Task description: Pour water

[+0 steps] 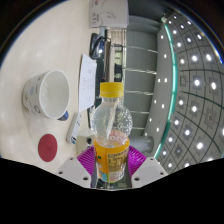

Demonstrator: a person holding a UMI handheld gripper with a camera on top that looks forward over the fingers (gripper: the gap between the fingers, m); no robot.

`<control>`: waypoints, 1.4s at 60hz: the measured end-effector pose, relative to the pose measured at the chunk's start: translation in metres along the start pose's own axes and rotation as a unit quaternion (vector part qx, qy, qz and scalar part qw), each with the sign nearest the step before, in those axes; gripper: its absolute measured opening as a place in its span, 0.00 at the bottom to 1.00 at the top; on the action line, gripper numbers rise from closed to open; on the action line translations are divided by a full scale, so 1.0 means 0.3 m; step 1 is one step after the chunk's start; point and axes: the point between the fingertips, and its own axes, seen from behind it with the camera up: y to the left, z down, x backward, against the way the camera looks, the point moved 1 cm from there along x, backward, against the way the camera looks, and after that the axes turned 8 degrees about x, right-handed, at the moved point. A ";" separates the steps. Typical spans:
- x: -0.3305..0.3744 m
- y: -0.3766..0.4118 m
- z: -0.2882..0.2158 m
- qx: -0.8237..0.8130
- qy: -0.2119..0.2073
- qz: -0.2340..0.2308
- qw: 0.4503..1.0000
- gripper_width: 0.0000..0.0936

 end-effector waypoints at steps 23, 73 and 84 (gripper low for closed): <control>0.021 0.080 -0.026 -0.565 -0.046 -0.165 0.807 0.43; 0.088 0.413 0.016 -0.662 0.005 -0.270 0.699 0.92; 0.373 0.254 0.039 -0.659 0.042 -0.280 0.697 0.92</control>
